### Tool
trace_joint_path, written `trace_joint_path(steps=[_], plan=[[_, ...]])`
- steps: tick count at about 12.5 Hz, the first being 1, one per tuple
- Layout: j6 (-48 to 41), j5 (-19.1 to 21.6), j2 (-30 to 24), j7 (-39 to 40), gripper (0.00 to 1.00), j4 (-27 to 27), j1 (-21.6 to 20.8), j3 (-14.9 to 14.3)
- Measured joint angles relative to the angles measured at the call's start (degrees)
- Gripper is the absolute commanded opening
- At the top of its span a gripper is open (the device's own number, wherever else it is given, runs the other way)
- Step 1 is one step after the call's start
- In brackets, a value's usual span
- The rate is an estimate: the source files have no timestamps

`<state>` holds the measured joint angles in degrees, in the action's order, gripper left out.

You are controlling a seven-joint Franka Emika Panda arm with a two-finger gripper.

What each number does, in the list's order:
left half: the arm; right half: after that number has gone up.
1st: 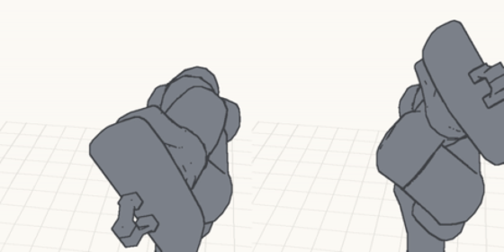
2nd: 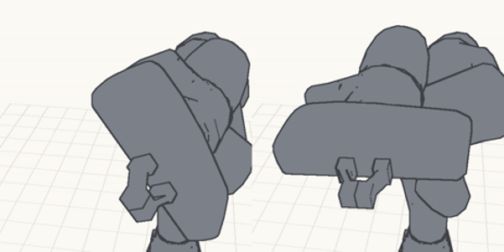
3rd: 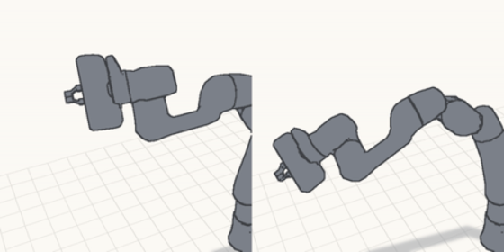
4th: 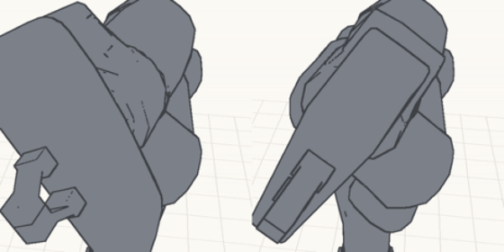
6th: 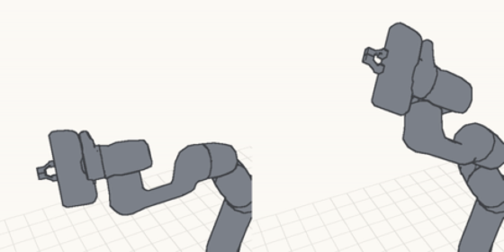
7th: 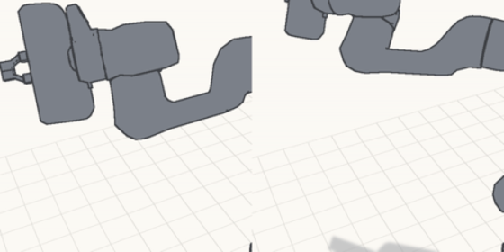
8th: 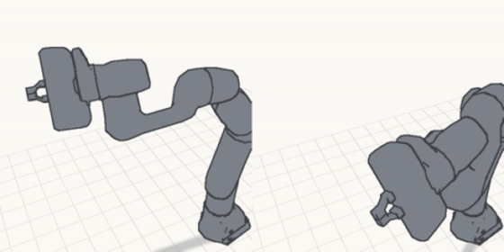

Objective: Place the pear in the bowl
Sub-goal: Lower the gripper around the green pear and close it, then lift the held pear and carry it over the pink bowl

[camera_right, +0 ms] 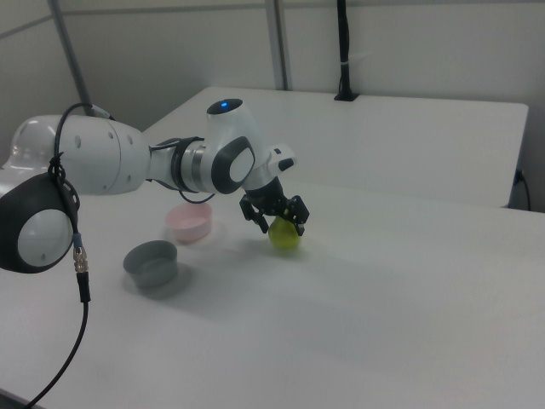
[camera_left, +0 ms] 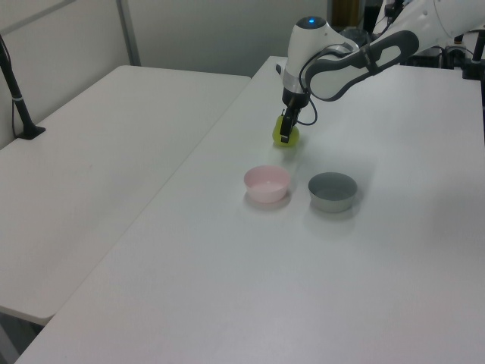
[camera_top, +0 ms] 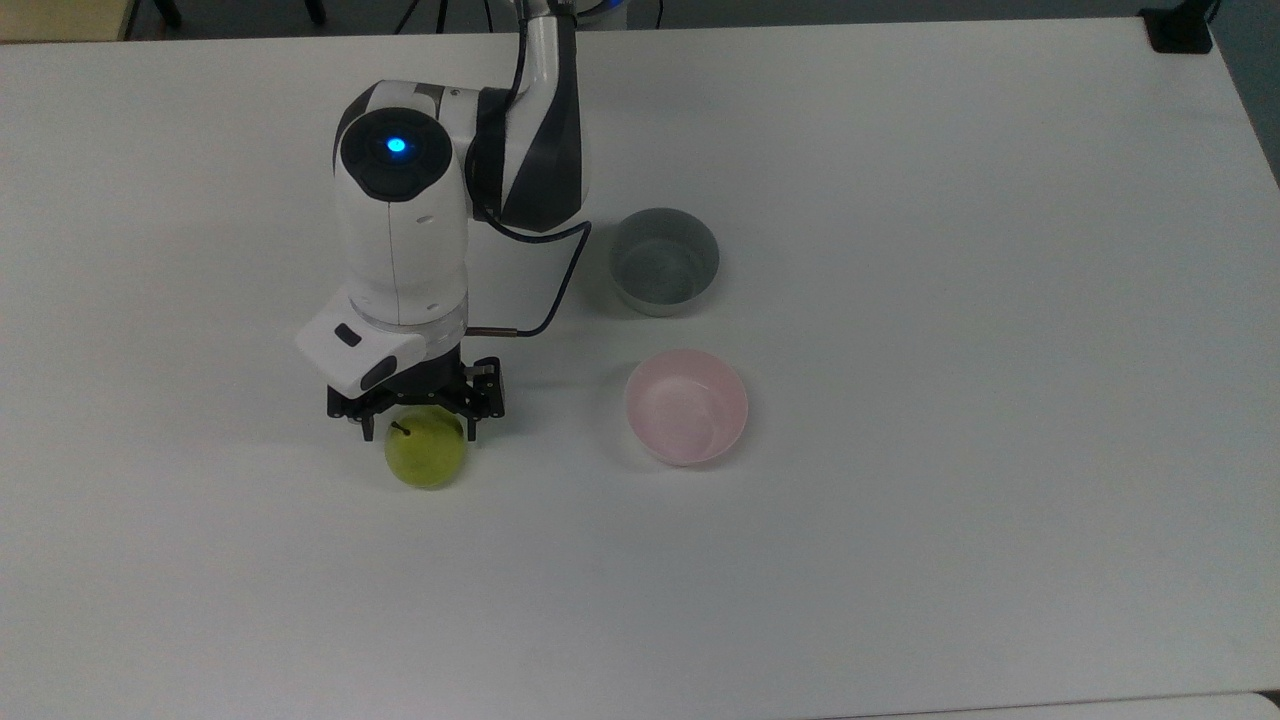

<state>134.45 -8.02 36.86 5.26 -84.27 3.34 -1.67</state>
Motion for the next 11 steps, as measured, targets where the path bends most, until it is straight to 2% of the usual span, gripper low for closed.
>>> trace_joint_path(steps=[2, 4, 6, 11], plan=[[0.04, 0.00, 0.16, 0.00, 0.96, 0.00, 0.03, 0.00], [0.47, 0.00, 0.61, 0.00, 0.79, 0.00, 0.03, 0.00], [1.79, -0.01, 0.96, 0.00, 0.67, 0.01, 0.03, 0.00], [2.16, -0.02, 1.13, 0.00, 0.67, 0.14, 0.04, 0.00]])
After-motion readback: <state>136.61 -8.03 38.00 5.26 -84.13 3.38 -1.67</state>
